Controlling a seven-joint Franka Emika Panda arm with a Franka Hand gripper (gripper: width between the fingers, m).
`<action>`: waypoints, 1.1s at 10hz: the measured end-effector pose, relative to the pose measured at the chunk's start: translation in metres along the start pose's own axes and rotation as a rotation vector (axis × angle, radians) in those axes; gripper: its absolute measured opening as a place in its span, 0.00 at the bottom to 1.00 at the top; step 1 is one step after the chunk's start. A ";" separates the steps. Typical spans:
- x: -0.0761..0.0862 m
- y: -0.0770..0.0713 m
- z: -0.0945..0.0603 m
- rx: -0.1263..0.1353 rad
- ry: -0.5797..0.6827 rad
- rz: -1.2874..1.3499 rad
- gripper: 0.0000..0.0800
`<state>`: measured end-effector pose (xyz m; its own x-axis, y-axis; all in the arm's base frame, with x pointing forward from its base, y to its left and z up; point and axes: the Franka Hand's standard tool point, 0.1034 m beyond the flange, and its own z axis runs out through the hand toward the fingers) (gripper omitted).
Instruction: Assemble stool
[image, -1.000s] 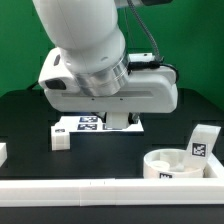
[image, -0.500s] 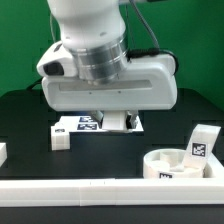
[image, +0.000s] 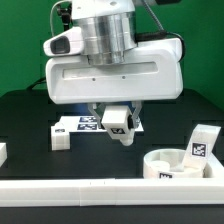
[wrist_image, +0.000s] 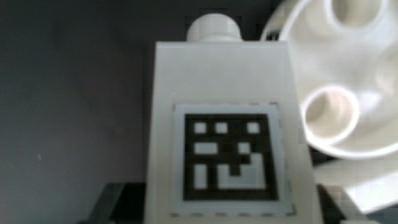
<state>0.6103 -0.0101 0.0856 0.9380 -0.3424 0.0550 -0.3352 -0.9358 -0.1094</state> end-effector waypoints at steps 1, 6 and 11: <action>0.000 -0.001 0.001 -0.005 0.025 -0.009 0.42; 0.025 -0.024 -0.017 -0.027 0.079 -0.182 0.42; 0.030 -0.031 -0.014 -0.025 0.304 -0.210 0.42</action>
Offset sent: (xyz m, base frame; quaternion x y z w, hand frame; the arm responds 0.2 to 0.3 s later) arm 0.0302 -0.0015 0.0227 -0.0553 0.0336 -0.1587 0.9852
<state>0.6481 0.0073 0.1044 0.9185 -0.1483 0.3665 -0.1435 -0.9888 -0.0402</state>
